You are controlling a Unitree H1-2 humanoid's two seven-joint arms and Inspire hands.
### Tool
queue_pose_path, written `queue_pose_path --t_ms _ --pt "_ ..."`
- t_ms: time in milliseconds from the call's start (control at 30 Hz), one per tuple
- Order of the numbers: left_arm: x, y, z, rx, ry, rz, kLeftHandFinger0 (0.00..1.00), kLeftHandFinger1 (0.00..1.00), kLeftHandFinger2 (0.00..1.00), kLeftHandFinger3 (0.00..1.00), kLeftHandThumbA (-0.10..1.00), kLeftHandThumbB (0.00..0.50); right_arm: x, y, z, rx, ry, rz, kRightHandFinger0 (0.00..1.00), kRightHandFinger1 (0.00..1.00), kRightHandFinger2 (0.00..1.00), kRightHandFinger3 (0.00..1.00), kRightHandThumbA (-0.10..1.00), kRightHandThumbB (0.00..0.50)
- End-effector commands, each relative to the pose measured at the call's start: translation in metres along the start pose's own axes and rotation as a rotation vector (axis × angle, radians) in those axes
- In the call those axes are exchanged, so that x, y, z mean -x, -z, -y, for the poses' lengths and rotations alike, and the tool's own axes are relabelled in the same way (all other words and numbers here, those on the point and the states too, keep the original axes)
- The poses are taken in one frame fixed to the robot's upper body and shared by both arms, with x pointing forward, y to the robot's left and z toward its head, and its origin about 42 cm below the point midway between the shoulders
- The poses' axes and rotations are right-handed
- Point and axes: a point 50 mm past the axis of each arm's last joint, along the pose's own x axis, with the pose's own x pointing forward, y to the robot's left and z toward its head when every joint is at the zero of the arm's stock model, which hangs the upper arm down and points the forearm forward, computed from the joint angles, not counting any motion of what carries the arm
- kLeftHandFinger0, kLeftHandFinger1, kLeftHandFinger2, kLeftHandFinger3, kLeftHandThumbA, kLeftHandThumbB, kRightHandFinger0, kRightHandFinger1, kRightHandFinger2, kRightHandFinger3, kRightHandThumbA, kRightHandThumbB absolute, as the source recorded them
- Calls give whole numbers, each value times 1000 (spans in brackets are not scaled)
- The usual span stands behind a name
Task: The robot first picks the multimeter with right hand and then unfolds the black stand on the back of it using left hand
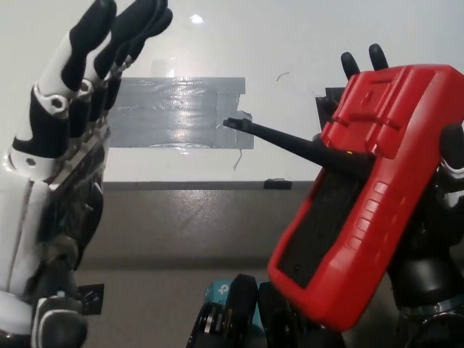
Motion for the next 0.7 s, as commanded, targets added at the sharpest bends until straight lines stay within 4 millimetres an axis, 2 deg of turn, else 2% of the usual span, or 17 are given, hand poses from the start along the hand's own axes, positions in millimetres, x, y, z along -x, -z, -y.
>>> queue_pose_path --t_ms 0,67,133,167,267,333,433,533,600,667 --pt "-6 4 -3 -71 50 -4 1000 1000 1000 1000 1000 358 -4 1 -12 -49 -97 23 0 360 902 596 -100 147" --pt "-9 8 -2 -57 64 -41 1000 1000 1000 1000 1000 403 -4 2 -12 -56 -103 17 0 349 897 637 -100 148" --pt "-12 12 -2 -60 65 -50 1000 1000 1000 1000 1000 391 -5 3 -12 -55 -112 11 0 351 891 645 -100 150" --pt "-15 15 0 -59 65 -47 1000 1000 1000 1000 1000 367 -5 3 -13 -49 -116 10 0 359 883 698 -100 147" --pt "-21 20 3 -55 70 -40 1000 1000 1000 1000 1000 358 -5 3 -13 -30 -122 6 0 375 887 793 -100 147" --pt "-24 17 5 -64 76 -60 1000 1000 1000 1000 1000 387 -5 4 -13 -28 -126 7 0 377 883 801 -100 146" --pt "-26 17 7 -55 78 -74 1000 1000 1000 1000 1000 393 -4 4 -14 -25 -131 6 0 375 866 779 -100 149" --pt "-28 20 9 -32 76 -88 1000 1000 1000 1000 1000 406 -1 3 -16 -3 -122 7 0 331 786 719 -100 158" --pt "-25 21 10 -46 82 -101 1000 1000 1000 1000 1000 410 0 4 -16 -7 -121 8 0 323 791 718 -100 161" --pt "-25 22 12 -42 85 -102 1000 1000 1000 1000 1000 412 1 3 -16 -11 -118 8 0 312 769 670 -100 159"
